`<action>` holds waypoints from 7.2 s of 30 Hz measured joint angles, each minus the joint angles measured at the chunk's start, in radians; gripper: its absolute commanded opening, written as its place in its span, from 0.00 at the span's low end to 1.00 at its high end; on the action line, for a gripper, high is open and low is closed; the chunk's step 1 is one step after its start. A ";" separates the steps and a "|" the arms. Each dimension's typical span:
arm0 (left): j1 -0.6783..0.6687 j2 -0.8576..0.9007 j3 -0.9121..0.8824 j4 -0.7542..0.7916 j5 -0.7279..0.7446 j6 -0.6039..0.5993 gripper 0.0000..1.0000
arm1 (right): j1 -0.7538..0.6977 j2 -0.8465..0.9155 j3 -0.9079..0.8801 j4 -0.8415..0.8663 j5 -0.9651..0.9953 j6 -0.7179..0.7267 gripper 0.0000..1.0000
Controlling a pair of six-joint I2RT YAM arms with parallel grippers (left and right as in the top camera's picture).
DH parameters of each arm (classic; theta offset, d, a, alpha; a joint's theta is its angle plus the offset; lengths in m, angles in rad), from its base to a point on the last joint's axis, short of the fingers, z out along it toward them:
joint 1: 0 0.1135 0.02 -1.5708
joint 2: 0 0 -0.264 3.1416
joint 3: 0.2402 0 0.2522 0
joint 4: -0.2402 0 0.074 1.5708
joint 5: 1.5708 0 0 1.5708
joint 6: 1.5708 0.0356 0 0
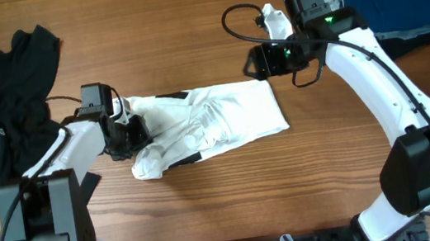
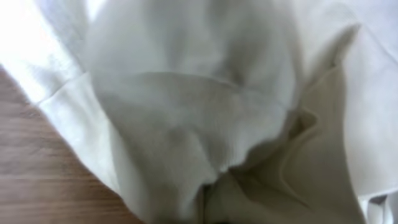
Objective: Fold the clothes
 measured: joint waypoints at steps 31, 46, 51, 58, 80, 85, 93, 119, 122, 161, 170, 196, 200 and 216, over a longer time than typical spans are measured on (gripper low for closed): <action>-0.216 -0.128 0.421 -0.306 -0.169 0.002 0.04 | 0.081 0.068 -0.474 0.543 -0.120 0.222 0.04; -0.555 -0.039 0.426 -0.155 -0.057 -0.172 0.04 | -0.046 0.064 -0.441 0.570 -0.272 0.274 0.04; -0.606 -0.031 0.426 -0.116 -0.053 -0.208 0.04 | -0.191 -0.019 -0.350 0.570 -0.396 0.290 0.04; -0.657 -0.031 0.426 -0.045 -0.050 -0.240 1.00 | -0.383 -0.212 -0.248 0.582 -0.513 0.327 0.04; -0.142 -0.362 0.454 -0.075 -0.055 -0.235 1.00 | -0.305 -0.236 -0.247 0.238 -0.440 0.193 0.18; 0.077 -0.417 0.462 -0.199 -0.057 -0.219 1.00 | -0.082 -0.236 -0.248 0.103 -0.256 0.157 0.75; 0.212 -0.355 0.462 -0.289 -0.087 -0.174 1.00 | 0.162 -0.236 -0.253 0.031 0.010 0.187 0.69; 0.215 -0.308 0.462 -0.293 -0.192 -0.151 1.00 | 0.242 -0.174 -0.279 -0.090 0.165 0.228 0.04; 0.215 -0.308 0.462 -0.294 -0.198 -0.151 1.00 | 0.240 -0.190 -0.306 -0.116 0.176 0.249 0.04; 0.215 -0.308 0.462 -0.309 -0.213 -0.122 1.00 | 0.228 -0.058 -0.303 0.071 0.169 0.192 0.49; 0.215 -0.308 0.461 -0.309 -0.213 -0.121 1.00 | 0.213 -0.023 -0.294 0.115 0.236 0.178 0.04; 0.215 -0.308 0.462 -0.314 -0.213 -0.114 1.00 | -0.190 -0.131 -0.261 -0.081 0.185 0.205 1.00; 0.215 -0.308 0.462 -0.316 -0.214 -0.114 1.00 | -0.224 -0.202 -0.270 -0.080 0.182 0.244 1.00; 0.215 -0.308 0.462 -0.336 -0.217 -0.106 1.00 | -0.216 -0.208 -0.697 0.420 0.058 0.379 0.89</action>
